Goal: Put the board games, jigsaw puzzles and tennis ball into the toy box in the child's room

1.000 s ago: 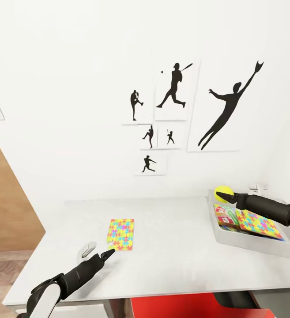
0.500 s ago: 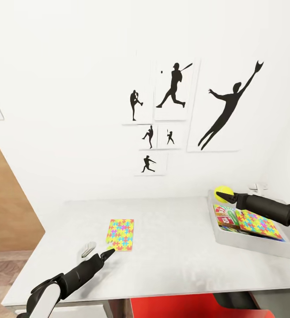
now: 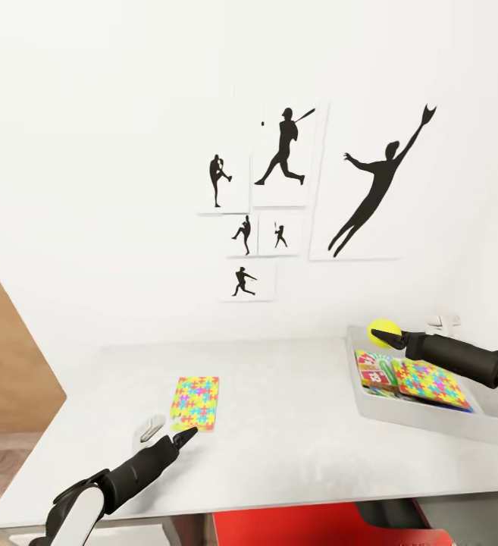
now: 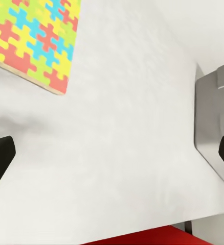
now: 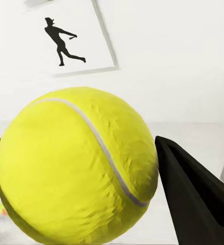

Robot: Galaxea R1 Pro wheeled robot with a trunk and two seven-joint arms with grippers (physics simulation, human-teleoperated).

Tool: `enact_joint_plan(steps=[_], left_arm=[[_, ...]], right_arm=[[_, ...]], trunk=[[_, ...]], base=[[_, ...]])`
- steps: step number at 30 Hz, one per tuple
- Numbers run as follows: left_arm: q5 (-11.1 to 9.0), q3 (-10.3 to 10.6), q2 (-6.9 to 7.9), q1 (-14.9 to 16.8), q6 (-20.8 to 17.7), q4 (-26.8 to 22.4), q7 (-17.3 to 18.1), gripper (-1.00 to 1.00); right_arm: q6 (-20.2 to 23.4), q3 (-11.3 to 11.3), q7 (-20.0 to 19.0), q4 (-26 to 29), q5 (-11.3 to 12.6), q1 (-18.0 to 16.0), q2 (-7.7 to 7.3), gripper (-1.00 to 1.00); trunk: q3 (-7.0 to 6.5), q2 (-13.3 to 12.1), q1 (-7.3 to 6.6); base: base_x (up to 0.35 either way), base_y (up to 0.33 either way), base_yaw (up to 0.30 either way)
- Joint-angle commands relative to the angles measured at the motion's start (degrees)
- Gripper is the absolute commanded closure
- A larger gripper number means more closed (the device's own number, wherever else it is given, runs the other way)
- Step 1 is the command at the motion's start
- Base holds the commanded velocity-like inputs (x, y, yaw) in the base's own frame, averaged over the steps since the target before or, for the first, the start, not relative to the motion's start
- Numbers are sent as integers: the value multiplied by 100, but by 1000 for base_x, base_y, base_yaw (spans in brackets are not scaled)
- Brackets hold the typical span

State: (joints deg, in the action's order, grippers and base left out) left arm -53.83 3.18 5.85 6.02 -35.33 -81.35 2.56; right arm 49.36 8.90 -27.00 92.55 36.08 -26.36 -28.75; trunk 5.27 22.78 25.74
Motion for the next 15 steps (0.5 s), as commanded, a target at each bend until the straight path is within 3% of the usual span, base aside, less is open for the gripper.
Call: enact_joint_plan(steps=[1, 7, 15], left_arm=[[-5, -2, 4, 4, -18, -4, 8, -100], [-5, -7, 4, 4, -18, -4, 8, -100], [-5, -6, 4, 4, -15, -4, 8, -100]], right_arm=[[36, 6, -16, 0, 4, -8, 1, 100], [38, 6, -16, 0, 5, -9, 0, 100], [37, 7, -16, 0, 3, 9, -1, 100]], trunk=[[13, 14, 4], [13, 14, 4], [13, 14, 4]], base=[[0, -149, -160], [0, -73, -144], [0, -16, -36]])
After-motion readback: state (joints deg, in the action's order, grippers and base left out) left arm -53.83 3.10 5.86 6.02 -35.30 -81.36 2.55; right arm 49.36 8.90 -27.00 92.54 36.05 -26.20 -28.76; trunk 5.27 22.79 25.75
